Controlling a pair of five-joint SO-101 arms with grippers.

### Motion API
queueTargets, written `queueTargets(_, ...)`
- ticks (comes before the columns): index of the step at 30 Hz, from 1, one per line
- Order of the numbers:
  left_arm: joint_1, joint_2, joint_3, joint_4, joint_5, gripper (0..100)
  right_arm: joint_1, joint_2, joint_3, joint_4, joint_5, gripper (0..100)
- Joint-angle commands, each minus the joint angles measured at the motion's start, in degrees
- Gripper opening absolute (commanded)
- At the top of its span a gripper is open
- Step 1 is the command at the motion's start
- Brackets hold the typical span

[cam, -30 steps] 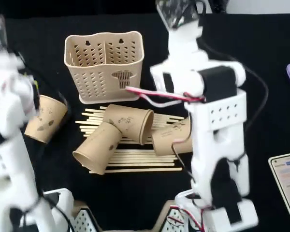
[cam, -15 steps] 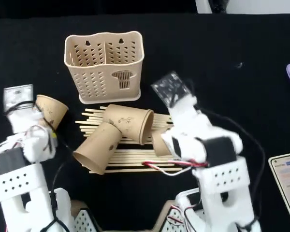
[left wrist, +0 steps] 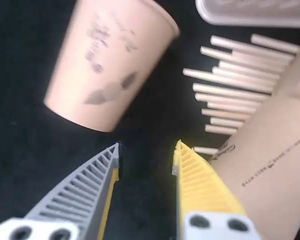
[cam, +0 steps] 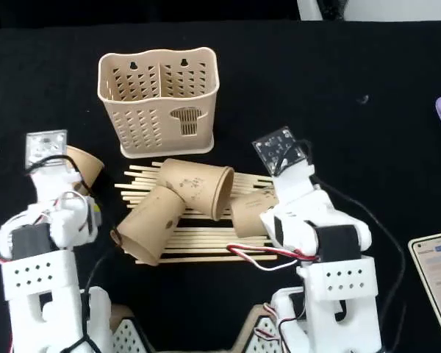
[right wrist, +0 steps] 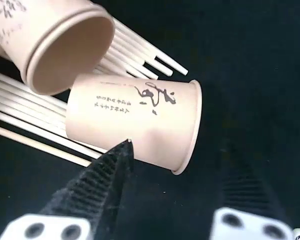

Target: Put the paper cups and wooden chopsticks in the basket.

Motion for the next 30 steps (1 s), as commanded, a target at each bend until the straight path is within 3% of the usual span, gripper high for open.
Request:
queueTargets(1, 1.27, -0.79, 2.15, -2.2, 1.05, 18, 1.23, -0.84, -0.31, -1.41, 0.53, 31.5)
queueTargets(14, -1.63, -0.79, 4.53, -2.37, 1.14, 18, 4.13, 25.19, -9.54, -4.57, -1.93, 30.2)
queueTargets(24, -1.54, -0.79, 4.79, -2.37, 1.14, 18, 4.04, 27.38, -9.1, -7.03, -0.09, 29.7)
queueTargets(26, -1.54, -0.79, 4.79, -2.37, 1.14, 18, 3.34, 27.38, -8.13, -7.12, 2.55, 25.4)
queueTargets(30, -1.54, -0.79, 4.79, -2.37, 1.14, 18, 1.58, 27.03, -6.2, -7.21, 6.68, 5.7)
